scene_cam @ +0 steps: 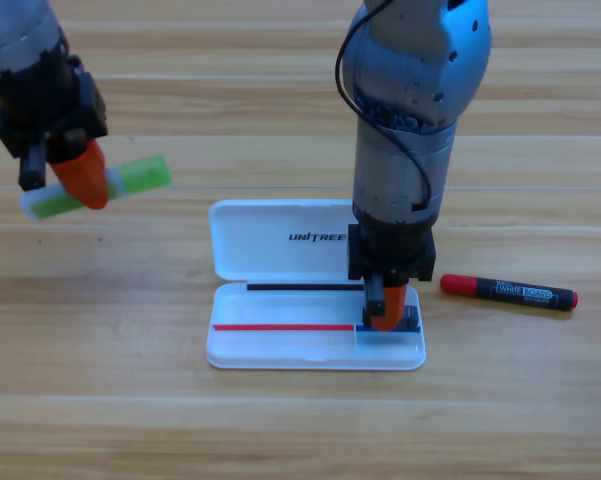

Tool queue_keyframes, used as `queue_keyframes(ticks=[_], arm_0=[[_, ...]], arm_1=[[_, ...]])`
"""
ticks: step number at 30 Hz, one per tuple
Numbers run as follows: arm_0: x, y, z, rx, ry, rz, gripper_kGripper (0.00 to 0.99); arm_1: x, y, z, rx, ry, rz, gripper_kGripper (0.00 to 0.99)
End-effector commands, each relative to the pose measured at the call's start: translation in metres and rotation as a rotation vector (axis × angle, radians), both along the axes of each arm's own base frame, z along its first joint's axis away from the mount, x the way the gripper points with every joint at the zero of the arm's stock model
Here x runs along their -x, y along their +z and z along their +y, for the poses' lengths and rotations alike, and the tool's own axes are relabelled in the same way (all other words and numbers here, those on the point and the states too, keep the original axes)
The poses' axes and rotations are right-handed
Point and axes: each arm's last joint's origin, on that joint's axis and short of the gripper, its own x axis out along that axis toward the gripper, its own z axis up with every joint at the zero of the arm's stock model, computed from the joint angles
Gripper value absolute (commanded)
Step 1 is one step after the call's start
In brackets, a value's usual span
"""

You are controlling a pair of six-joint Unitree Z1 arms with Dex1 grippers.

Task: Clean up eraser and pencils

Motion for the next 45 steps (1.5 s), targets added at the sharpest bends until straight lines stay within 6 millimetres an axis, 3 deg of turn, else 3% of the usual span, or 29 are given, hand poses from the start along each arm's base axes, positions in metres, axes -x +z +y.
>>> queue_keyframes(ticks=[1, 3, 5, 10, 14, 19, 23, 26, 32, 38, 45], arm_0=[[0.006, -0.014, -0.015, -0.040, -0.043, 0.041, 0.000], [0.007, -0.016, -0.015, -0.042, -0.045, 0.044, 0.000], [0.007, -0.018, -0.014, -0.049, -0.046, 0.049, 0.000], [0.007, -0.020, -0.014, -0.056, -0.046, 0.053, 0.000], [0.006, -0.021, -0.015, -0.055, -0.046, 0.056, 0.000], [0.007, -0.032, -0.031, -0.055, -0.088, 0.075, 0.000], [0.012, -0.051, -0.061, -0.073, -0.157, 0.098, 0.000], [0.017, -0.069, -0.087, -0.091, -0.219, 0.115, 0.000], [0.028, -0.102, -0.137, -0.126, -0.306, 0.129, 0.000], [0.029, -0.124, -0.167, -0.137, -0.329, 0.140, 0.000], [0.026, -0.137, -0.176, -0.143, -0.326, 0.146, 0.000]], arm_1=[[0.001, -0.031, 0.012, 0.053, 0.031, 0.004, 0.345], [0.001, -0.031, 0.012, 0.058, 0.030, 0.002, 0.617], [0.001, -0.030, 0.011, 0.059, 0.030, 0.001, 0.769], [0.003, -0.021, 0.009, 0.044, 0.030, -0.007, 0.815], [0.013, 0.014, -0.003, -0.016, 0.029, -0.027, 0.854], [0.045, 0.082, -0.041, -0.108, 0.033, -0.068, 0.865], [0.064, 0.100, -0.079, -0.104, 0.011, -0.068, 0.881], [0.054, 0.087, -0.105, -0.036, -0.042, -0.061, 0.888], [0.006, 0.029, -0.132, 0.043, -0.120, -0.049, 0.890], [-0.028, -0.006, -0.134, 0.056, -0.137, -0.057, 0.890], [-0.049, -0.030, -0.131, 0.075, -0.140, -0.038, 0.890]])
